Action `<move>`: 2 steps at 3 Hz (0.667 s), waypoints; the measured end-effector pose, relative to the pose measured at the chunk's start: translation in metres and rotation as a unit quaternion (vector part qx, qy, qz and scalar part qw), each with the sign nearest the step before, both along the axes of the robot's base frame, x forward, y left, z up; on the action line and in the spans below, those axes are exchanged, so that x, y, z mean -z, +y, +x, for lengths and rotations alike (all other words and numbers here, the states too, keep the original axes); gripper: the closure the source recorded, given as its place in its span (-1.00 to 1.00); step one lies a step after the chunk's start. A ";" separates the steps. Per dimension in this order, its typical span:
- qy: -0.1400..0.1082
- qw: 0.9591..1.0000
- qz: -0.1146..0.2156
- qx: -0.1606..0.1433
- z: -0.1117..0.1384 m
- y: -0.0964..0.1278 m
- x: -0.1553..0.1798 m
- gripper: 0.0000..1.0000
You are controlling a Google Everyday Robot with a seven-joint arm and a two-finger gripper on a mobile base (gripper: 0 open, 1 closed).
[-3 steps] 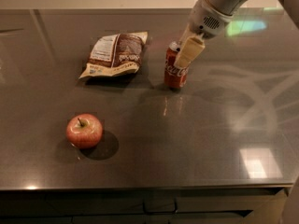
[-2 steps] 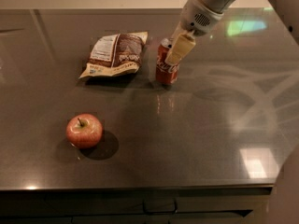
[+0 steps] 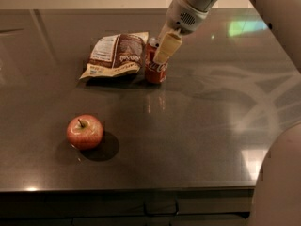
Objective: Move coke can near brown chip bag
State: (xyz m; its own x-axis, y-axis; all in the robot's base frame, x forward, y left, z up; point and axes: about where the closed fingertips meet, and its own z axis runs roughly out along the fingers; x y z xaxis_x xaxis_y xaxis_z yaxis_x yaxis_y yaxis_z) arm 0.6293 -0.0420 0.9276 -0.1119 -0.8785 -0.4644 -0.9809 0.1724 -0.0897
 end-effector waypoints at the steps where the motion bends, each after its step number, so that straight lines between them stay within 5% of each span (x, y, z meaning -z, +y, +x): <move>1: 0.000 1.000 -0.012 -0.006 0.004 0.007 0.009 0.17; 2: 0.000 1.000 -0.010 -0.006 0.005 0.008 0.010 -0.27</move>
Offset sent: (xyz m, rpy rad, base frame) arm 0.0035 0.0060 -0.0082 -0.0208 0.0009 0.0106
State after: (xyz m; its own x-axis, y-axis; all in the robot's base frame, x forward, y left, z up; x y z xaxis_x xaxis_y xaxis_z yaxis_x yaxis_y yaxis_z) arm 0.6341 -0.0337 0.9173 -0.1012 -0.8893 -0.4459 -0.9830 0.1583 -0.0926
